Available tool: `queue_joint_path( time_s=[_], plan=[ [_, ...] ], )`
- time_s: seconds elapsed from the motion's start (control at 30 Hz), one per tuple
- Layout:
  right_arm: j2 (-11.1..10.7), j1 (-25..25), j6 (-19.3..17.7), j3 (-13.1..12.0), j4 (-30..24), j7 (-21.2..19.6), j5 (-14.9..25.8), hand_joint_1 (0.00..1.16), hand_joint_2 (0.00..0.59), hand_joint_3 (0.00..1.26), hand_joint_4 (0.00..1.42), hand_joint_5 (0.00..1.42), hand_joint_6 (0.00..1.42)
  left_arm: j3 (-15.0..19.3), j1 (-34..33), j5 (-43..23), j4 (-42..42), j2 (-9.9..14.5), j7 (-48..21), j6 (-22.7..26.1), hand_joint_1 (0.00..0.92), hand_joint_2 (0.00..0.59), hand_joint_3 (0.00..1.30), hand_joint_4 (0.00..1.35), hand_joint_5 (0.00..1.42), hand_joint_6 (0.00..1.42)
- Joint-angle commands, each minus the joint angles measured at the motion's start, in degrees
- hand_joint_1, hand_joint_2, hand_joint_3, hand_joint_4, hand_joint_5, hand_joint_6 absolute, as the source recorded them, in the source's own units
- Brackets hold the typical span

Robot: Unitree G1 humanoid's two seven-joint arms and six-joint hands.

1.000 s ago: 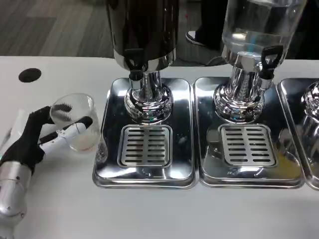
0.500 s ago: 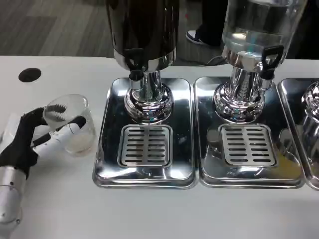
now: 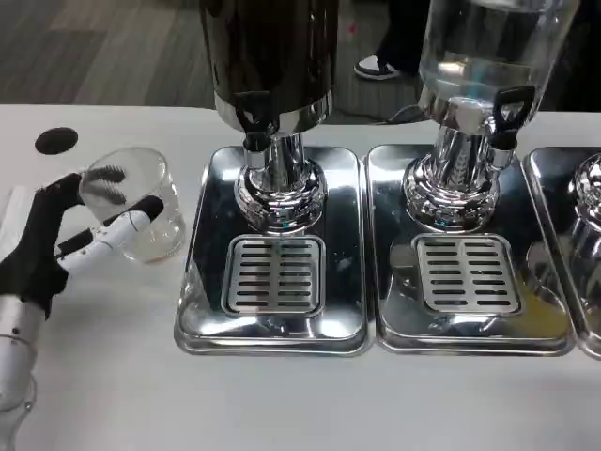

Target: Grasp the cup under the faucet to collect the drink, then remove the cup.

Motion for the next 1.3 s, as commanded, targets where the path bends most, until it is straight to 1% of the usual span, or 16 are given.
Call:
queue_joint_path(
  time_s=[0.03, 0.27, 0.5, 0.73, 1.03, 1.3],
  plan=[
    [0.1, 0.6, -1.5, -0.8, -0.1, 0.3, 1.8, 0.74, 0.571, 0.44, 0.38, 0.31, 0.18, -2.0, 0.4, 1.8, -3.8, -1.3, 0.0, 0.8, 0.399, 0.217, 0.40, 0.47, 0.29, 0.00],
    [0.0, 1.5, -3.2, -1.8, 1.2, 0.4, 3.0, 0.74, 0.571, 0.44, 0.38, 0.31, 0.18, -4.5, 0.9, 4.5, -5.5, -2.6, 0.5, 2.0, 0.402, 0.220, 0.41, 0.47, 0.29, 0.00],
    [0.2, 1.7, -4.1, -2.2, 1.6, 0.7, 3.4, 0.74, 0.571, 0.44, 0.38, 0.31, 0.18, -5.1, 1.6, 5.3, -6.7, -3.2, 0.4, 2.4, 0.404, 0.221, 0.41, 0.47, 0.29, 0.00],
    [0.5, 1.7, -4.6, -2.5, 1.8, 1.0, 3.6, 0.74, 0.571, 0.44, 0.38, 0.31, 0.18, -6.3, 3.2, 6.8, -9.6, -3.8, 0.1, 2.3, 0.404, 0.221, 0.41, 0.47, 0.29, 0.00],
    [0.6, 1.6, -4.9, -2.7, 1.8, 1.3, 3.9, 0.74, 0.571, 0.44, 0.38, 0.31, 0.18, -7.7, 5.0, 7.2, -12.3, -4.4, -0.3, 2.6, 0.405, 0.222, 0.42, 0.47, 0.28, 0.00],
    [0.8, 1.8, -5.3, -3.2, 1.8, 1.6, 4.3, 0.74, 0.571, 0.44, 0.38, 0.31, 0.18, -8.4, 5.2, 7.0, -13.3, -4.8, -1.1, 3.5, 0.415, 0.213, 0.43, 0.47, 0.28, 0.00]
  ],
)
